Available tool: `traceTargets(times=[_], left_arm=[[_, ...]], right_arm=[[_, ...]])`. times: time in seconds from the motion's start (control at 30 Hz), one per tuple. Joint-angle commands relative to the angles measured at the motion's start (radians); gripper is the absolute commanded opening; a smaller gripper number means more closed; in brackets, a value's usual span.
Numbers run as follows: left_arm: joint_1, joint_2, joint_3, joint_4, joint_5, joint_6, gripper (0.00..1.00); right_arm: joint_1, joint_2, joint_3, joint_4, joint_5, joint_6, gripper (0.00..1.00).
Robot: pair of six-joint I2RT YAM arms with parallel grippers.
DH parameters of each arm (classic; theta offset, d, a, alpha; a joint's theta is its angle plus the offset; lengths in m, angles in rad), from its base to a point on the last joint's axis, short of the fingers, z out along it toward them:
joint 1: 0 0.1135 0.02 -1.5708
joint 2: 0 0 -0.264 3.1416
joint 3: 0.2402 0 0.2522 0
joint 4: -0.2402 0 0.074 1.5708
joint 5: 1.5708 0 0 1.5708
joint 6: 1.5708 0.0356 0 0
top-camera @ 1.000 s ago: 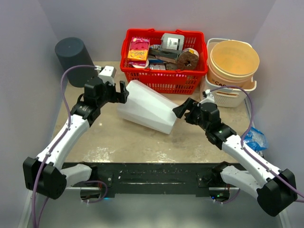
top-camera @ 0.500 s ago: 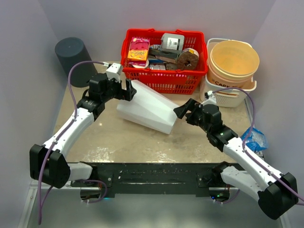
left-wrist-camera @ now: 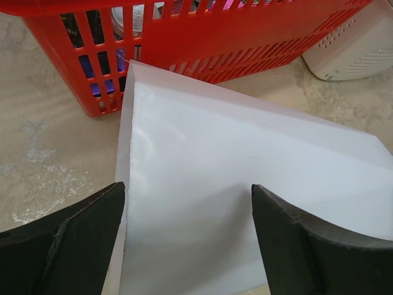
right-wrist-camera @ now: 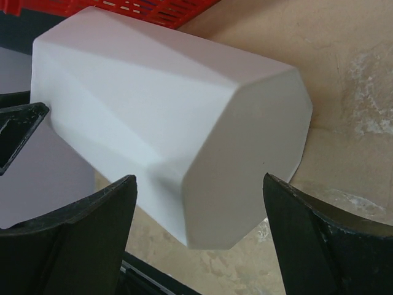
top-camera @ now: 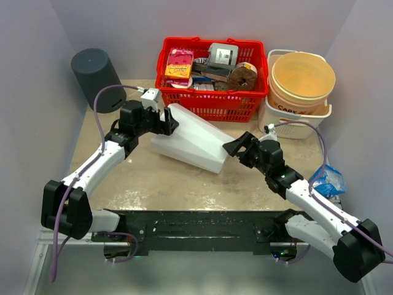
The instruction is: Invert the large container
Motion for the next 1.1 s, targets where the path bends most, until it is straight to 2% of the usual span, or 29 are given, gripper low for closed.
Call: traceTargets(times=[0.0, 0.2, 0.53, 0.73, 1.07], left_arm=[[0.003, -0.013, -0.03, 0.061, 0.026, -0.068, 0.86], [-0.018, -0.057, -0.102, 0.07, 0.059, -0.144, 0.81], [-0.195, -0.152, -0.168, 0.035, -0.056, -0.22, 0.81], [-0.202, -0.189, -0.15, -0.055, -0.121, -0.195, 0.83], [-0.202, -0.171, -0.041, -0.146, -0.161, -0.086, 0.9]], right_arm=[[0.005, 0.005, -0.034, 0.132, -0.012, 0.105, 0.86], [0.003, 0.03, -0.03, 0.15, -0.021, 0.102, 0.86], [0.005, 0.001, 0.0, 0.074, 0.037, 0.049, 0.85], [0.005, -0.027, 0.013, -0.011, 0.112, 0.002, 0.85], [0.003, -0.025, 0.023, -0.011, 0.086, -0.026, 0.85]])
